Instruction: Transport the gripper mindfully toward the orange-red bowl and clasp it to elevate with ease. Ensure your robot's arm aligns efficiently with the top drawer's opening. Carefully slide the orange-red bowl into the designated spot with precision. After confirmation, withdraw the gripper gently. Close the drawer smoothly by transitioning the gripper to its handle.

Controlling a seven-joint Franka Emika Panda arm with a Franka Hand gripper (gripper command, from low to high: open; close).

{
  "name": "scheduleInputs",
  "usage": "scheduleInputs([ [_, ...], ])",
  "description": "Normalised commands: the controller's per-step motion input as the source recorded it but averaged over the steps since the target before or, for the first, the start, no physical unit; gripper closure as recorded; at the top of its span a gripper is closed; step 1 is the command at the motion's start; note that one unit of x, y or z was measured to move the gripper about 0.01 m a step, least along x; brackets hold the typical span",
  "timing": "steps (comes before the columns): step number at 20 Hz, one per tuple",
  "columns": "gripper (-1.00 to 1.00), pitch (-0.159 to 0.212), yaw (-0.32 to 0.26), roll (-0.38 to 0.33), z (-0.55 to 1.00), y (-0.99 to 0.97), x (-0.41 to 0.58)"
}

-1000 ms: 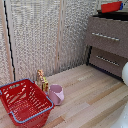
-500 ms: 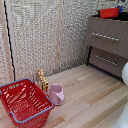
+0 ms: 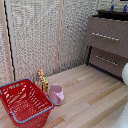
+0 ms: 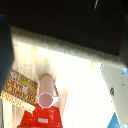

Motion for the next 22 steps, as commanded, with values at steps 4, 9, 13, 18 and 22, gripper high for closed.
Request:
scheduleInputs([
  [4,-1.0,0.031,0.106,-0.171,0.13,0.38,-0.003],
  [9,-1.0,0.042,0.131,-0.205,0.01,0.28,-0.017],
  [13,-1.0,0.022,0.247,-0.136,-0.02,0.06,0.0],
  [18,-1.0,0.055,0.251,-0.166,0.0,0.02,-0.007],
  [22,-1.0,0.095,0.253,-0.202,-0.03,0.0,-0.034],
])
